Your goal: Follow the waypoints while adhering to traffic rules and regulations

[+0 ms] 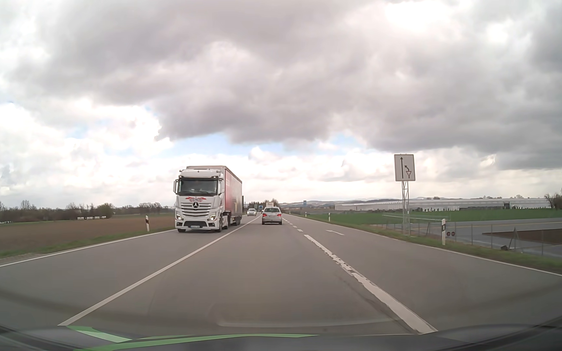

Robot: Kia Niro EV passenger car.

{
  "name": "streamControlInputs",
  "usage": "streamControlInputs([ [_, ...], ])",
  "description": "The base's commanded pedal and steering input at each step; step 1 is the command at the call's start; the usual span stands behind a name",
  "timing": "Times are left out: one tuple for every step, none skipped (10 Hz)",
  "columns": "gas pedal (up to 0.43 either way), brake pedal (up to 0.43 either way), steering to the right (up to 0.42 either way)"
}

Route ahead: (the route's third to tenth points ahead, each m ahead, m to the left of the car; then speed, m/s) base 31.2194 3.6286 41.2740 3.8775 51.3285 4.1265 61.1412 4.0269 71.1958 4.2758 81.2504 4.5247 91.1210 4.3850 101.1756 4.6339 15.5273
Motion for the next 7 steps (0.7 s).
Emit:
streamControlInputs([
  [0.110,0.000,-0.004],
  [0.110,0.000,-0.004],
  [0.118,0.000,-0.004],
  [0.130,0.000,-0.004],
  [0.130,0.000,-0.004],
  [0.138,0.000,-0.004],
  [0.150,0.000,-0.004],
])
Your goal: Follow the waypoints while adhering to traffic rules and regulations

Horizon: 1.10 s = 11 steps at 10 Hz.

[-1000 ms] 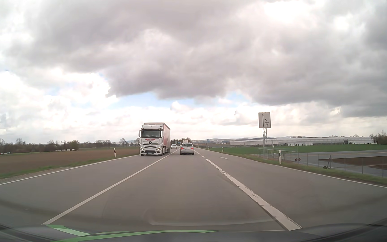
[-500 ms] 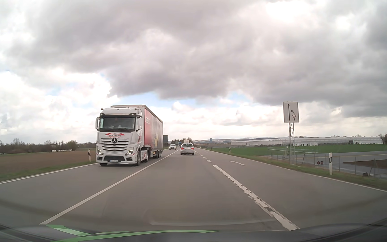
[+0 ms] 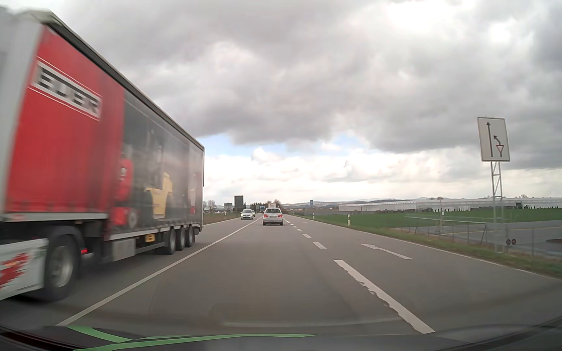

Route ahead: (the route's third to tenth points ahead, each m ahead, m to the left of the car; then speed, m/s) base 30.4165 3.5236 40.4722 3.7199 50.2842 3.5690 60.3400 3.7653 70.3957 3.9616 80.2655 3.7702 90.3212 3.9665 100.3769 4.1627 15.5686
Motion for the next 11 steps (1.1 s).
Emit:
streamControlInputs([
  [0.157,0.000,-0.004],
  [0.157,0.000,-0.004],
  [0.157,0.000,-0.004],
  [0.157,0.000,-0.004],
  [0.157,0.000,-0.004],
  [0.157,0.000,-0.004],
  [0.157,0.000,-0.004],
  [0.169,0.000,-0.004],
  [0.169,0.000,-0.004],
  [0.169,0.000,-0.004],
  [0.169,0.000,-0.004],
])
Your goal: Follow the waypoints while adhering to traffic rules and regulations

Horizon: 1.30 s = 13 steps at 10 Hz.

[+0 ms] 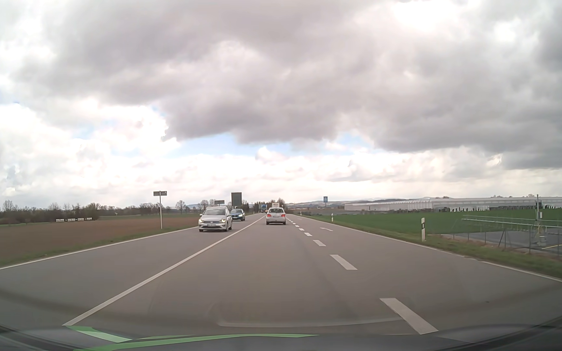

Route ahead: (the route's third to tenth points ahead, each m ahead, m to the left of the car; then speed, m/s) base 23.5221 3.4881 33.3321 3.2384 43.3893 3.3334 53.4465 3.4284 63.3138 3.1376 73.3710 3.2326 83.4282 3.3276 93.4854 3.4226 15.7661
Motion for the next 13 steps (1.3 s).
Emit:
streamControlInputs([
  [0.169,0.000,-0.004],
  [0.169,0.000,-0.004],
  [0.169,0.000,-0.004],
  [0.169,0.000,-0.004],
  [0.169,0.000,-0.004],
  [0.169,0.000,-0.003],
  [0.169,0.000,-0.003],
  [0.169,0.000,-0.003],
  [0.169,0.000,-0.003],
  [0.169,0.000,-0.002],
  [0.169,0.000,-0.001],
  [0.169,0.000,-0.001],
  [0.169,0.000,-0.001],
])
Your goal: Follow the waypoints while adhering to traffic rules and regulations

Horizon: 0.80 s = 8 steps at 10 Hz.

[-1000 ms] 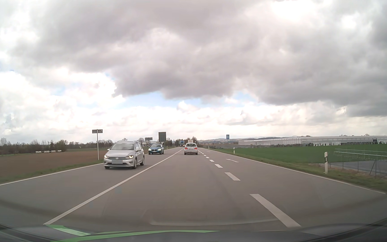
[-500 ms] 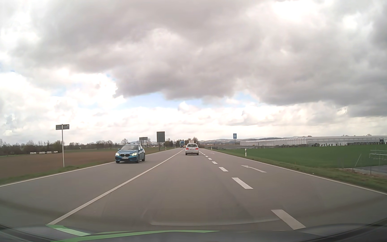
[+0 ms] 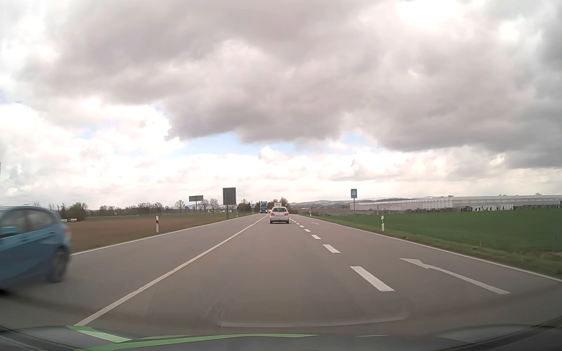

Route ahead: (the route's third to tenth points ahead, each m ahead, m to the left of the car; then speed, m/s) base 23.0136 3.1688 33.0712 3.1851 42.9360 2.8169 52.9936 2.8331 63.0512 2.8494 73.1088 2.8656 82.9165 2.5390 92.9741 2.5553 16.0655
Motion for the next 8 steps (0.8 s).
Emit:
streamControlInputs([
  [0.169,0.000,-0.001],
  [0.169,0.000,-0.001],
  [0.169,0.000,-0.001],
  [0.169,0.000,-0.001],
  [0.169,0.000,-0.001],
  [0.169,0.000,-0.001],
  [0.169,0.000,-0.001],
  [0.169,0.000,-0.001],
])
